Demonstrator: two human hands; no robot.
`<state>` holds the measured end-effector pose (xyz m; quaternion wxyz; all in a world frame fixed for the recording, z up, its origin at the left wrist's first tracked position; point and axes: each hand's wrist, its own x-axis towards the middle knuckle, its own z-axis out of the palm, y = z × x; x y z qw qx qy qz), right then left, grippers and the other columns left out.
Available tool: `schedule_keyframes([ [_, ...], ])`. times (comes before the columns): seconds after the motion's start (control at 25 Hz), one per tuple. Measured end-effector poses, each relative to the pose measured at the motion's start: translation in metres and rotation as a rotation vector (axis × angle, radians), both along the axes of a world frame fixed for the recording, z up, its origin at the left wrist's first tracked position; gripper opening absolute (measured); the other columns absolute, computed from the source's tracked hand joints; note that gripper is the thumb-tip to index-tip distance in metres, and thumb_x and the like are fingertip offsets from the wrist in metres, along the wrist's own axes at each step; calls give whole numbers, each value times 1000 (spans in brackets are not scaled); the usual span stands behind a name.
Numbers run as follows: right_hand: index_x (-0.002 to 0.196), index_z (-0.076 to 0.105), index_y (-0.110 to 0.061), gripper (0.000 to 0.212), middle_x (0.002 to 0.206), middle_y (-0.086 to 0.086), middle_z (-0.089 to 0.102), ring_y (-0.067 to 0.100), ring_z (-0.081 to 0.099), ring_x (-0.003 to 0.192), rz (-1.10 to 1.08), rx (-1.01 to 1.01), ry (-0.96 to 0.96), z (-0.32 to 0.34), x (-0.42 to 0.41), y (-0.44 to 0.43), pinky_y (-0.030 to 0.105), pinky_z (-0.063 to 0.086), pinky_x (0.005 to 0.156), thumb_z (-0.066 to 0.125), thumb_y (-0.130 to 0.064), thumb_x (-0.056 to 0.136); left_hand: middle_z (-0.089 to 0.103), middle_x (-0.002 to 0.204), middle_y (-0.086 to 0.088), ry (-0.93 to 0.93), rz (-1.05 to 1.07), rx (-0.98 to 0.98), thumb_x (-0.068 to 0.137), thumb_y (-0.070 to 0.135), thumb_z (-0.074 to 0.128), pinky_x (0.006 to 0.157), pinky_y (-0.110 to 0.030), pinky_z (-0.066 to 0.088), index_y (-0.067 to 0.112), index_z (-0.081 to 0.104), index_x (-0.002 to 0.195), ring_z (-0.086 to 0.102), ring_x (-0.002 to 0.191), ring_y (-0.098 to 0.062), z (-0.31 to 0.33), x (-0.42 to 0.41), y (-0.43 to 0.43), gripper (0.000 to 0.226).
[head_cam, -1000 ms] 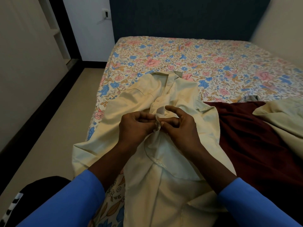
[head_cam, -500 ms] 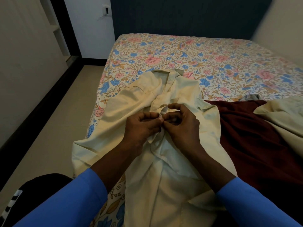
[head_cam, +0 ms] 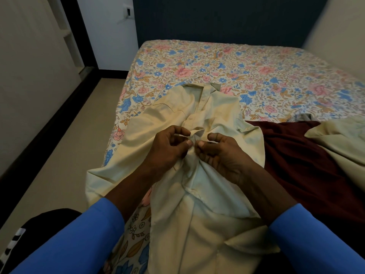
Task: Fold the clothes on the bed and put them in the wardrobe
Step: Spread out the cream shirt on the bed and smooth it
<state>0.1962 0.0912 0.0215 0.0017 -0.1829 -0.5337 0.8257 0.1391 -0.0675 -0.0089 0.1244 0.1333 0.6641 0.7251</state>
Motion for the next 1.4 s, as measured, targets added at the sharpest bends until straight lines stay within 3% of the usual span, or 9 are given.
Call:
schedule_keyframes([
  [0.24, 112, 65, 2, 18, 96, 24, 72, 28, 73, 83, 159, 168, -1, -4, -2, 4, 39, 63, 77, 66, 1, 94, 68, 90, -15, -158, -250, 77, 89, -5, 72, 68, -33, 59, 10, 61, 121, 65, 80, -25, -1, -3, -3, 37],
  [0.36, 98, 67, -5, 11, 76, 13, 63, 19, 57, 57, 164, 435, -117, -6, -3, 10, 30, 49, 55, 61, 2, 92, 71, 77, -8, -16, -160, -208, 86, -4, 73, 61, -33, 56, 14, 65, 111, 64, 68, -20, -1, -16, -9, 32],
  [0.52, 89, 72, -22, 7, 71, 1, 71, 18, 66, 62, -29, 958, 30, 4, -25, 20, 41, 55, 64, 71, -29, 88, 71, 102, 2, 300, 238, -644, 84, 33, 80, 81, -34, 54, 25, 64, 113, 68, 94, -16, -1, -57, -28, 34],
  [0.76, 109, 72, -23, 22, 101, -2, 71, 21, 71, 88, 233, 1449, 138, 33, -162, 22, 33, 56, 77, 67, -12, 91, 54, 138, -14, 73, 257, -1104, 84, 60, 70, 100, -50, 49, 21, 46, 141, 53, 127, -38, -20, -116, -56, 73],
  [0.92, 118, 62, -29, 39, 95, -4, 69, 22, 73, 85, 953, 1769, -131, 24, -223, -21, 38, 61, 82, 80, -45, 87, 74, 101, -6, 117, 446, -795, 90, 29, 72, 73, -32, 47, 19, 74, 102, 69, 99, -28, -13, -127, -59, 17],
  [1.0, 98, 69, -21, 14, 86, 4, 74, 28, 76, 83, 946, 1865, -22, 23, -242, -40, 37, 62, 77, 73, -34, 95, 74, 96, -3, 146, 660, -502, 87, 18, 70, 73, -27, 44, 18, 74, 96, 69, 92, -25, -5, -131, -60, 10],
  [1.12, 91, 73, -2, 19, 86, 20, 76, 34, 77, 80, 528, 1454, 85, 38, -277, -52, 44, 64, 80, 63, -15, 101, 60, 122, -6, 323, 757, -343, 86, 14, 71, 85, -26, 45, 18, 64, 114, 62, 105, -22, 3, -126, -54, 29],
  [1.24, 117, 64, -3, 26, 106, 21, 70, 34, 73, 94, 318, 1069, 99, 48, -303, -55, 43, 64, 79, 65, -23, 100, 48, 135, -6, 272, 538, -493, 88, 30, 75, 92, -24, 39, 21, 57, 127, 53, 123, -23, 0, -123, -48, 44],
  [1.4, 158, 26, -7, 98, 152, 16, 47, 33, 52, 133, 758, 1726, -187, 15, -292, -46, 38, 47, 104, 68, -62, 89, 56, 126, -7, 103, 253, -809, 89, 57, 66, 101, -44, 47, 27, 58, 125, 56, 121, -30, -16, -116, -41, 47],
])
